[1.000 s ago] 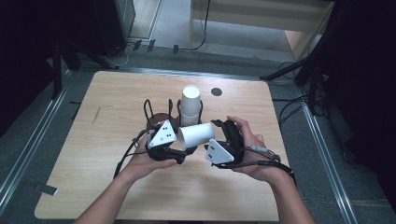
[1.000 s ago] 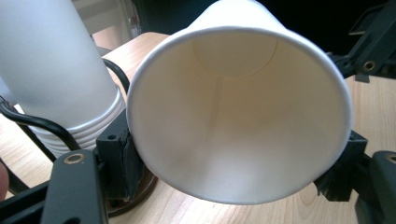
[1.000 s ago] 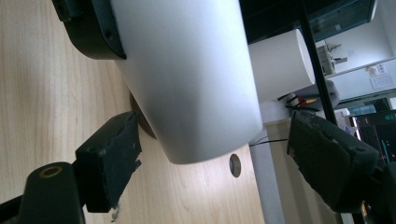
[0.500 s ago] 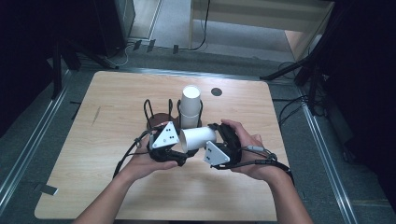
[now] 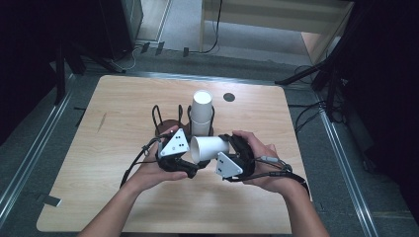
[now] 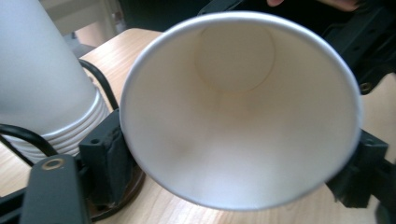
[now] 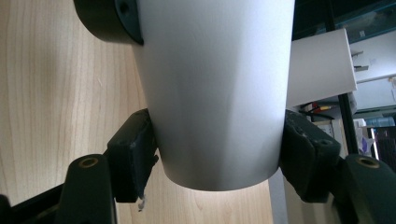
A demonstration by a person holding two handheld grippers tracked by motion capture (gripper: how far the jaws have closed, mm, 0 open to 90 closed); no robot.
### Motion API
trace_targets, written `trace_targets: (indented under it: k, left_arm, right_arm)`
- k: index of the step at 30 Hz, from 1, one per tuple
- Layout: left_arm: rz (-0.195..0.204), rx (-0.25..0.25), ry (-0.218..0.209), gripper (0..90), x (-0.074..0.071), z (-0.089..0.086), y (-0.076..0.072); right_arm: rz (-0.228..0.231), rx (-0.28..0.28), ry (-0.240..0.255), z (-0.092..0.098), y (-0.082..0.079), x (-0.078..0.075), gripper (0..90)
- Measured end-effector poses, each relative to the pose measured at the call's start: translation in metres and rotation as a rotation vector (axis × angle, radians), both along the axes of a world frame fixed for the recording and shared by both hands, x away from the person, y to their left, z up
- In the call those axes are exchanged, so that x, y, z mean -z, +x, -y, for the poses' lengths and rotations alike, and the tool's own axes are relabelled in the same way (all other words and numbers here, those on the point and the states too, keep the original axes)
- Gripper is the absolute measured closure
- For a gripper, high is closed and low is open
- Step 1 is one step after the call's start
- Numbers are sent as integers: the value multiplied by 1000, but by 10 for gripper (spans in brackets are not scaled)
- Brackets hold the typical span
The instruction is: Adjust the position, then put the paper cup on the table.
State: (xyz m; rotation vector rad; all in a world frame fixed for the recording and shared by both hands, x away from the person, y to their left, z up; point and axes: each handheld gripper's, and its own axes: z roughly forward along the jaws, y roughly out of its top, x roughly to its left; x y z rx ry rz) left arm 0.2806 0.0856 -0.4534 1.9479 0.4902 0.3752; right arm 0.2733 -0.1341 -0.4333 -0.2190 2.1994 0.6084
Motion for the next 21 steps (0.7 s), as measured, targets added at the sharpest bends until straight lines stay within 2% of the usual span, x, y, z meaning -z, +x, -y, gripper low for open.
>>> trace_targets:
  k: [3,6,15,21]
  left_arm:
    - [-3,-5,-14,115,-2,-4,1]
    - [-19,-16,-59,86,-3,-10,3]
    - [-31,-44,-107,76,-5,-21,6]
    - [-40,-64,-146,76,-7,-29,7]
  right_arm:
    - [2,24,30,4,2,-1,333]
    - [-4,42,57,10,3,-2,332]
    - [11,97,130,20,5,-9,331]
    - [7,141,225,27,7,-12,331]
